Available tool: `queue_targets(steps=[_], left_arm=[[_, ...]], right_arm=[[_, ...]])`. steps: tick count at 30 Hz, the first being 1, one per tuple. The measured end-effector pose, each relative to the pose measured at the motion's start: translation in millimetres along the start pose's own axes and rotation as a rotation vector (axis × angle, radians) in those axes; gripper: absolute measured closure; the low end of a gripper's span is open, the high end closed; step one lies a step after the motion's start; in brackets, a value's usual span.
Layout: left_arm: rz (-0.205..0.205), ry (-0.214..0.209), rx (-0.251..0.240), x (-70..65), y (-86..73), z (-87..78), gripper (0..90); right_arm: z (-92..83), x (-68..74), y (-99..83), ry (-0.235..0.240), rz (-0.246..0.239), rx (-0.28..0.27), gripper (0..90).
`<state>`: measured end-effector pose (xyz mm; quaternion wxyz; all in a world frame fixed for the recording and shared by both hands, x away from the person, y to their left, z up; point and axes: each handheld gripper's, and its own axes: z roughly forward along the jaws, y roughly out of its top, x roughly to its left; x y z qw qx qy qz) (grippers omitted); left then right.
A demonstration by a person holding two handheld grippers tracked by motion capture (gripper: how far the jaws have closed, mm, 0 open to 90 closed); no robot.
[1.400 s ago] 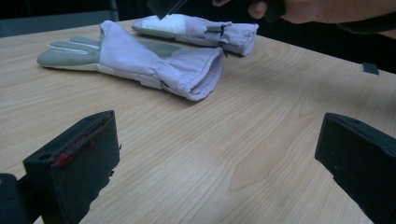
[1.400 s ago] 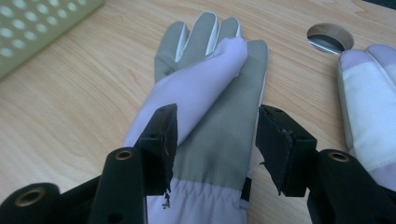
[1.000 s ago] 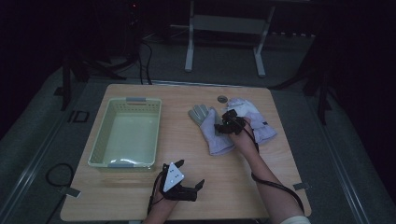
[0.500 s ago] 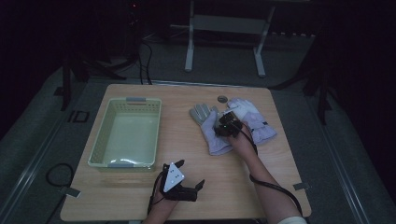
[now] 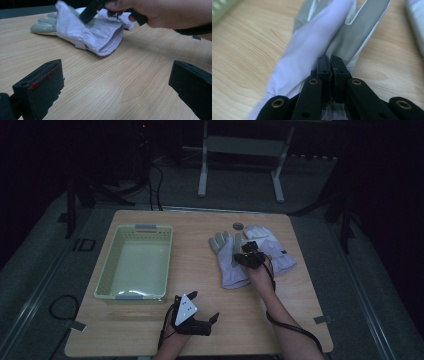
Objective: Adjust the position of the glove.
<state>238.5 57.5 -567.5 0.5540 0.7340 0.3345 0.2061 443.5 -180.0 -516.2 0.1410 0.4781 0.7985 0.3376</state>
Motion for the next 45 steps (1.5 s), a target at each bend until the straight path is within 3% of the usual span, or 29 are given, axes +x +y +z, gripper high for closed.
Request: queue_targets(steps=[5,9,12,14,18,24,32,33,36,40,45], left_arm=[[-0.001,0.001,0.0,0.2,0.0,0.1,0.0],[0.0,0.002,-0.002,-0.3,0.0,0.3,0.0],[-0.002,0.002,-0.001,-0.1,0.0,0.2,0.0],[-0.001,0.002,0.0,0.1,0.0,0.2,0.0],[0.002,0.002,0.001,-0.2,0.0,0.1,0.0],[0.003,0.003,-0.001,-0.5,0.0,0.2,0.0],[0.006,0.004,0.0,-0.7,0.0,0.2,0.0],[0.003,0.003,0.0,-0.4,0.0,0.2,0.0],[0.003,0.002,0.001,-0.4,0.0,0.2,0.0],[0.004,0.003,0.001,-0.5,0.0,0.2,0.0],[0.003,0.003,0.0,-0.3,0.0,0.1,0.0]], right_arm=[[-37.1,10.5,-0.6,0.001,0.062,-0.109,86.9],[-58.4,20.8,-7.2,-0.023,0.055,-0.156,86.9],[-74.3,24.6,-14.6,-0.029,0.095,-0.202,86.9],[-77.5,25.3,-16.7,-0.024,0.109,-0.215,86.9],[-87.2,33.3,-32.1,0.0,0.188,-0.25,86.8],[-70.2,46.2,-48.8,0.003,0.206,-0.222,86.8],[-37.4,49.2,-54.2,-0.075,0.143,-0.157,86.5],[-28.1,47.8,-57.2,-0.1,0.124,-0.124,85.7],[-16.3,45.4,-62.5,-0.114,0.118,-0.082,83.0],[-13.8,45.0,-63.2,-0.114,0.111,-0.07,78.9],[-17.5,42.4,-61.8,-0.101,0.099,-0.07,67.1]])
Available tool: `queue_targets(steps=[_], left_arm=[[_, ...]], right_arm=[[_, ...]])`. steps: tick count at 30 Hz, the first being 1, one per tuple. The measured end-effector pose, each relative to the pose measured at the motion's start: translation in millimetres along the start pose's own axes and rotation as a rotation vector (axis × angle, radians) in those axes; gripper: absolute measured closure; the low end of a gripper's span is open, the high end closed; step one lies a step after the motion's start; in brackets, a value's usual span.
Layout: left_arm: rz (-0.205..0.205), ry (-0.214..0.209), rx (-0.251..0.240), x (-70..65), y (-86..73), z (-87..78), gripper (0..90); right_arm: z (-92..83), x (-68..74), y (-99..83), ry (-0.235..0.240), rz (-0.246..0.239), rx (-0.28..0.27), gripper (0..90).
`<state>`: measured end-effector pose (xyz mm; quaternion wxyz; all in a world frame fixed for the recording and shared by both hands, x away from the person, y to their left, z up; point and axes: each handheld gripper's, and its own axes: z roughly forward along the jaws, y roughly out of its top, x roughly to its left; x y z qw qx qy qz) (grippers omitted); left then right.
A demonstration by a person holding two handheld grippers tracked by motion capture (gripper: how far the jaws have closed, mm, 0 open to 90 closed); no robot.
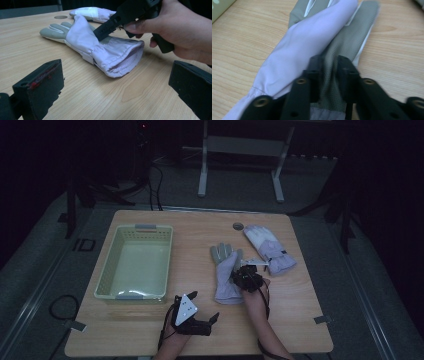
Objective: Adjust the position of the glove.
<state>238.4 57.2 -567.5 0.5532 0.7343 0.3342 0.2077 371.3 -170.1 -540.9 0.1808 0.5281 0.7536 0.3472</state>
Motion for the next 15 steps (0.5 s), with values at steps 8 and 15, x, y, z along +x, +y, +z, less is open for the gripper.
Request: queue_targets(steps=[8,15], left_arm=[[-0.003,0.0,0.002,0.5,0.1,-0.1,0.0],[-0.005,-0.001,0.001,0.7,0.0,0.0,0.0]], right_arm=[[-23.3,-18.2,10.5,0.057,-0.094,-0.018,52.0],[-37.1,-41.3,15.1,0.081,-0.202,0.0,53.1]])
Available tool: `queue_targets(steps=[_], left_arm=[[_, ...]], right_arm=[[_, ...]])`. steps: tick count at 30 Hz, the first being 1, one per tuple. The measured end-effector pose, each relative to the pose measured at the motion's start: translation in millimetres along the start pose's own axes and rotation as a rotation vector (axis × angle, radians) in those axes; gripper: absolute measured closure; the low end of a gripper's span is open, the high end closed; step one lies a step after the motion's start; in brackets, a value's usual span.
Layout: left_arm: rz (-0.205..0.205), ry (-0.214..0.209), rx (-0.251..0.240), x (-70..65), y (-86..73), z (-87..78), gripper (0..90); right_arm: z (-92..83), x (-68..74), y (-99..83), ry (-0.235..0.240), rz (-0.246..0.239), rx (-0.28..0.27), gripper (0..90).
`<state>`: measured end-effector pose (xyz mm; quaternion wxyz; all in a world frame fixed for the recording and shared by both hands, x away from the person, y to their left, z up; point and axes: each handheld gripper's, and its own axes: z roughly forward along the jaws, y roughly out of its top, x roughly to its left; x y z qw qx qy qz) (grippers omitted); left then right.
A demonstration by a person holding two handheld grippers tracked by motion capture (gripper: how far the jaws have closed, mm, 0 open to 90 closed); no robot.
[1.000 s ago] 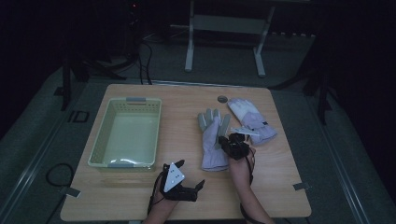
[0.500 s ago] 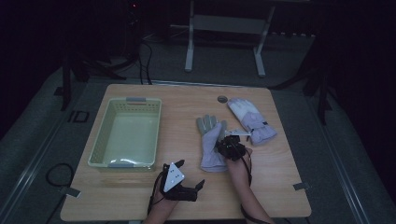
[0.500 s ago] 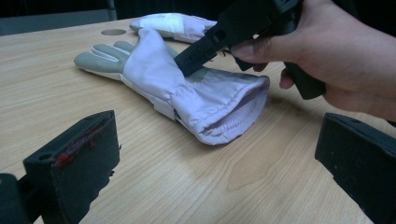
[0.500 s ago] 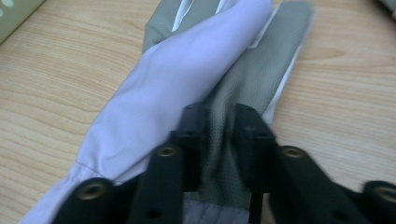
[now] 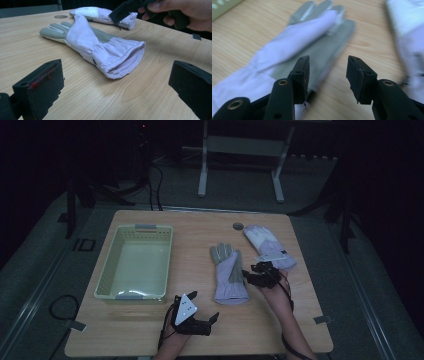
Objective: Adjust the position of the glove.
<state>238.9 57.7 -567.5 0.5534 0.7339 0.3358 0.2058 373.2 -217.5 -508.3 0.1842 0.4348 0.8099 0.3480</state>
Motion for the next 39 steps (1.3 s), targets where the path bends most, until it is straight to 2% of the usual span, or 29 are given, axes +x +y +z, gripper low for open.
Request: queue_targets(steps=[2,3,8,9,12,17,19,20,21,23,29,31,34,38,39], left_arm=[[0.0,0.0,0.0,0.0,0.0,0.0,0.0],[-0.002,0.0,0.0,0.2,0.0,0.0,0.0],[-0.004,0.001,0.0,0.2,0.0,0.1,0.0],[-0.004,0.001,0.0,0.0,0.1,0.1,0.0],[-0.004,0.0,0.0,0.4,0.1,0.1,0.0],[-0.005,0.0,0.0,0.3,0.0,0.1,0.0],[-0.005,-0.001,-0.002,0.2,0.0,0.1,0.0],[-0.004,-0.001,-0.001,0.1,0.0,0.1,0.0],[-0.005,0.0,-0.001,0.2,0.0,0.0,0.0],[-0.006,0.0,0.0,0.4,0.0,0.1,0.0],[-0.009,0.002,-0.001,0.5,0.0,0.1,0.0],[-0.012,0.002,-0.001,0.6,0.0,0.1,0.0],[-0.011,0.002,-0.001,0.6,0.0,0.1,0.0],[-0.006,0.003,-0.002,0.2,-0.1,0.0,0.0],[-0.006,0.004,-0.003,0.1,-0.1,0.1,0.0]], right_arm=[[-6.5,-10.3,-0.8,-0.002,-0.01,-0.01,50.8],[-11.8,-20.9,-1.3,-0.025,-0.001,-0.01,50.7],[-19.5,-39.5,-3.3,-0.054,-0.018,-0.025,51.1],[-22.5,-50.1,-4.5,-0.073,-0.014,-0.019,49.7],[-25.5,-63.8,-4.9,-0.095,-0.004,-0.01,50.1],[-28.8,-85.9,-5.6,-0.087,0.048,-0.037,51.2],[-28.7,-89.6,-4.9,-0.093,0.046,-0.038,51.2],[-27.5,-96.7,-2.8,-0.105,0.04,-0.034,52.7],[-26.0,-99.6,-1.5,-0.13,0.041,-0.015,54.1],[-22.8,-105.0,0.8,-0.147,0.049,-0.002,54.1],[-14.3,-117.0,12.1,-0.156,0.061,-0.011,53.9],[-9.6,-118.8,17.2,-0.216,0.021,0.0,51.5],[-4.4,-122.1,25.8,-0.216,0.017,-0.008,49.9],[1.7,-128.4,34.0,-0.193,0.03,-0.013,50.3],[4.9,-128.6,35.8,-0.21,0.025,-0.002,50.8]])
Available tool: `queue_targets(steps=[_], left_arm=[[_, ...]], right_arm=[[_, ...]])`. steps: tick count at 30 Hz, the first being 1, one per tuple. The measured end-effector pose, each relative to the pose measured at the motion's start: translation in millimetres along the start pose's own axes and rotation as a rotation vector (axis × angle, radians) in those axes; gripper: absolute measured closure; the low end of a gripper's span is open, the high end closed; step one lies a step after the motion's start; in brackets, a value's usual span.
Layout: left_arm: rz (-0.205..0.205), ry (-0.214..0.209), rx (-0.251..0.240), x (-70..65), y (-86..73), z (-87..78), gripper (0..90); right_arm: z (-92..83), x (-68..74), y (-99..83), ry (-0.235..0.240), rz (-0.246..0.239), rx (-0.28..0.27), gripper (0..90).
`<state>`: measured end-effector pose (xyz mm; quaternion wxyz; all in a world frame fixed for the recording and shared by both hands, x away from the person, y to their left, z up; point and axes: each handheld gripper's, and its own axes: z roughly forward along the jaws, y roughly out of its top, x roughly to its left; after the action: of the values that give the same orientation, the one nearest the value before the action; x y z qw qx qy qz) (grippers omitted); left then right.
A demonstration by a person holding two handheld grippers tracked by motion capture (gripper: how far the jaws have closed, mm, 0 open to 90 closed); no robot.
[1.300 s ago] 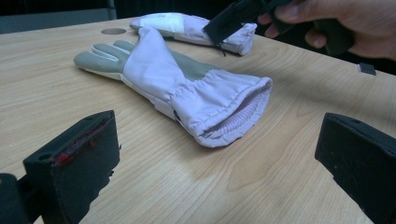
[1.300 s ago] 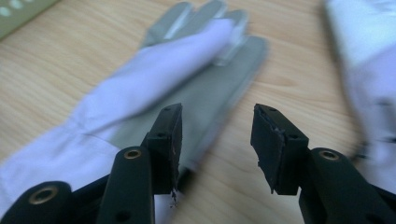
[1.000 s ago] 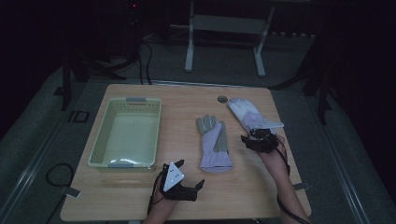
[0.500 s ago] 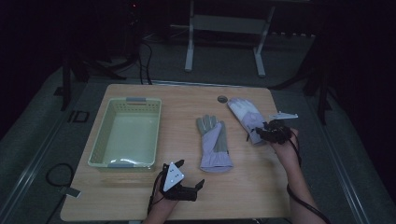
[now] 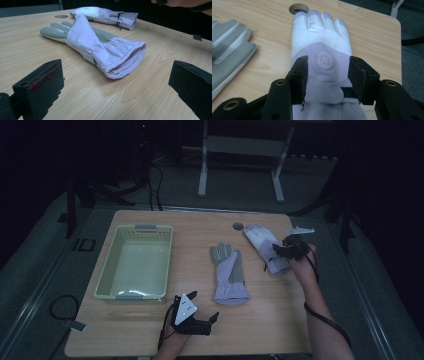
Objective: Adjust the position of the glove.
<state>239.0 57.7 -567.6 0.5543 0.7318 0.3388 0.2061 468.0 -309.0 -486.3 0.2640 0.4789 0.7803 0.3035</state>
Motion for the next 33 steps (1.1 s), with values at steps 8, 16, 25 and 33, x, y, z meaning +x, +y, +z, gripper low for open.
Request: queue_targets(steps=[8,16,25,33], left_arm=[[-0.002,0.001,-0.001,-0.2,-0.1,-0.2,0.0],[-0.004,0.001,0.001,-0.8,-0.2,-0.2,0.0],[-0.003,0.002,0.002,-0.7,-0.1,-0.1,0.0],[-0.001,0.001,0.003,-1.0,-0.1,0.0,0.0]], right_arm=[[25.9,5.1,7.3,-0.008,-0.035,0.058,50.5],[49.7,-7.5,4.9,0.044,0.062,0.089,47.0],[62.8,-2.6,-5.0,0.072,0.031,0.128,60.8],[62.0,5.3,-1.6,0.038,0.032,0.159,72.4]])
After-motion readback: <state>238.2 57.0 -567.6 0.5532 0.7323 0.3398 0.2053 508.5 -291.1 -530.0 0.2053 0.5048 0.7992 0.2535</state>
